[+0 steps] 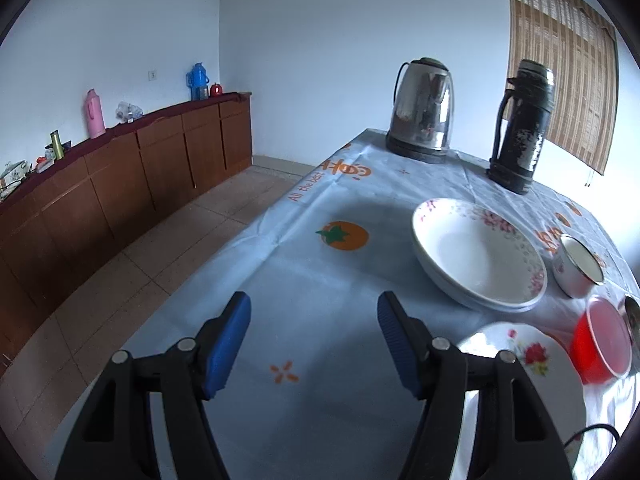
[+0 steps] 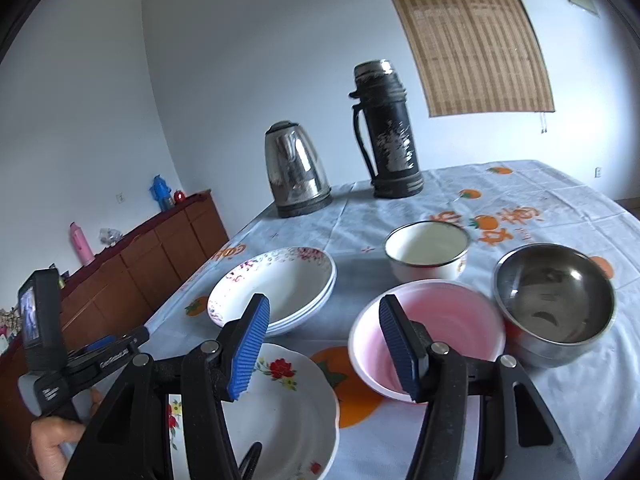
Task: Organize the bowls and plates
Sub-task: 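Withdraw both tools from the stack and move toward the red-flower plate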
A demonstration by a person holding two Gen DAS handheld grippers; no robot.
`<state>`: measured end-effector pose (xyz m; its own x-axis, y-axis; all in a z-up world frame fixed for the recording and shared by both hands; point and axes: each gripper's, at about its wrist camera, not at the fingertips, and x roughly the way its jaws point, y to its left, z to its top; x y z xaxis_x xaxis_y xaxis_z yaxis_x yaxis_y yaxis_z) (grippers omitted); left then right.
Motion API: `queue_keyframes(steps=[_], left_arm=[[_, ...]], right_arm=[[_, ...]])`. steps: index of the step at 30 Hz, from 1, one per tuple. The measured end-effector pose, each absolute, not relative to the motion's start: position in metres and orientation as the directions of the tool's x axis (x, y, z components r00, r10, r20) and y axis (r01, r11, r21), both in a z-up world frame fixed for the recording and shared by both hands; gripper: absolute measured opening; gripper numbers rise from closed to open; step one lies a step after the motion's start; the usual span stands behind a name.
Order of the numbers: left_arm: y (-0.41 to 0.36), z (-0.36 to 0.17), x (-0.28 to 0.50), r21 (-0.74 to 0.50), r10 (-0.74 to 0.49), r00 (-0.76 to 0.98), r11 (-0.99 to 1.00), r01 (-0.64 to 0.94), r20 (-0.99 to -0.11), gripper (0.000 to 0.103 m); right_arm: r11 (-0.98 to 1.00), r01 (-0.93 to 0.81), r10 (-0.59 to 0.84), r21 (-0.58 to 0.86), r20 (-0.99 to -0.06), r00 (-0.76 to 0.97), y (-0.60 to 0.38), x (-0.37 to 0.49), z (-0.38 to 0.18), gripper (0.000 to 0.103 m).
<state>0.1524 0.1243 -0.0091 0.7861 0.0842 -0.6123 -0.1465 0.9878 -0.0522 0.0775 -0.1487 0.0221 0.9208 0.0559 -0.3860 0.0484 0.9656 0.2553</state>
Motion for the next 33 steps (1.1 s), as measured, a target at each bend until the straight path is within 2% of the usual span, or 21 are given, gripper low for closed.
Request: queue_keyframes(steps=[7,17,22,29,33], left_arm=[[0.112,-0.003,0.127,-0.026,0.090,0.800,0.991,-0.131,-0.594,0.067],[0.102,-0.006,0.102,-0.011,0.080,0.798,0.994,-0.108,-0.597,0.067],[0.099,-0.007,0.095,0.007,0.096,0.804,0.994,-0.113,-0.586,0.067],[0.096,-0.011,0.089,0.010,0.094,0.807,0.994,-0.109,-0.583,0.067],[0.096,-0.008,0.087,-0.008,0.088,0.819,0.994,-0.113,-0.567,0.067]], right_arm=[[0.961,0.082,0.010,0.263,-0.331,0.943,-0.161,0.042,0.025,0.059],[0.973,0.100,-0.030,0.210,-0.313,0.949,-0.158,-0.002,0.018,0.059],[0.982,0.100,-0.049,0.160,-0.296,0.954,-0.150,-0.010,0.016,0.059],[0.982,0.094,-0.040,0.161,-0.307,0.951,-0.146,-0.009,0.011,0.061],[0.981,0.114,-0.068,0.155,-0.275,0.959,-0.146,-0.014,0.012,0.061]])
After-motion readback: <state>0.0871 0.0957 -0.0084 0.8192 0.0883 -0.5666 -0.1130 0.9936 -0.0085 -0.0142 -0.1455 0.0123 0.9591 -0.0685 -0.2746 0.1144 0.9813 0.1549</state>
